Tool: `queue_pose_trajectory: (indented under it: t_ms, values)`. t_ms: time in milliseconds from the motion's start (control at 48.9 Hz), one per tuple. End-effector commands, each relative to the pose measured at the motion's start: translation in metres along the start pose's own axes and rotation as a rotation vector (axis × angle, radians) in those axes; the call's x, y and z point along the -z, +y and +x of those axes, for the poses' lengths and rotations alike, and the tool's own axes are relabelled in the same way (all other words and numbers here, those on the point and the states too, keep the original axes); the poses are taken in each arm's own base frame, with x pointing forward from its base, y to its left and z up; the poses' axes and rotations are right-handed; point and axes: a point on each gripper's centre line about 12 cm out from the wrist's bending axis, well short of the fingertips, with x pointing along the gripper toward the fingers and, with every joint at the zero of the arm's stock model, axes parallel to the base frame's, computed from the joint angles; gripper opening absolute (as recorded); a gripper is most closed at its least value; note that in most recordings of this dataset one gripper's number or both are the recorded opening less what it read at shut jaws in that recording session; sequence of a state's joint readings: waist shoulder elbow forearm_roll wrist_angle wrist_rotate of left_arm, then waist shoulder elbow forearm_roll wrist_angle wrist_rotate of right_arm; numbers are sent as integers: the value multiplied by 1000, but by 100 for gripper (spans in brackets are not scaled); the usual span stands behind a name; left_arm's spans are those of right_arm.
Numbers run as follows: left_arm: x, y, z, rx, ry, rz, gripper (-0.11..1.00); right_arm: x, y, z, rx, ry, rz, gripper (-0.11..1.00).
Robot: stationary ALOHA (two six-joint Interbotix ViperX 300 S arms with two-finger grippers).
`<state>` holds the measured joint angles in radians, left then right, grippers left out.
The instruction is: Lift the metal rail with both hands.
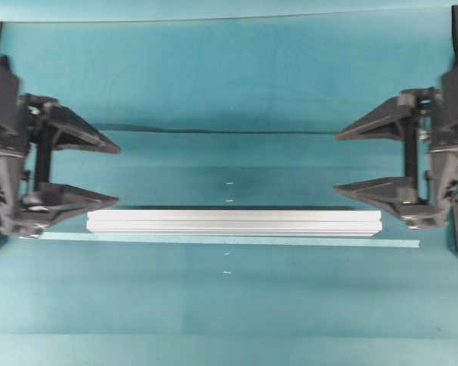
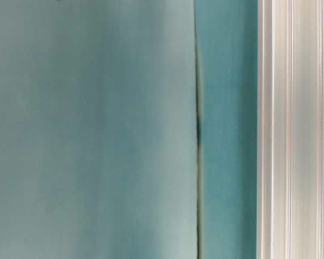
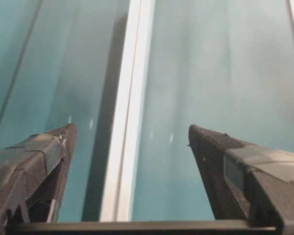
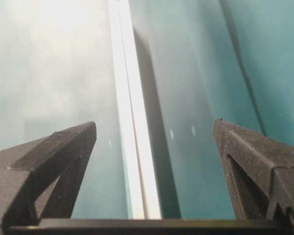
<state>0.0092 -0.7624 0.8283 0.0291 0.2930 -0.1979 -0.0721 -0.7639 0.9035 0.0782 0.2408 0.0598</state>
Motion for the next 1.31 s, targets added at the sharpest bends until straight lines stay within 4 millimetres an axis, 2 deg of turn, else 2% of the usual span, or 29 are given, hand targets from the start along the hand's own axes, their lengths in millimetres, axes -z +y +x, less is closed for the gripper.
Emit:
queue_pose_trajectory:
  t_ms: [0,327,1289]
  values:
    - [-10,-1,-8,6,-52,-1,92,-7,0,-6,-3,-55,2,97]
    - [-13,-1,-19,12,-88,-3,92,-7,0,-11,-5,-77,2,97]
    - [-10,0,-21,11,-88,-4,92,-6,0,-11,-5,-73,2,97]
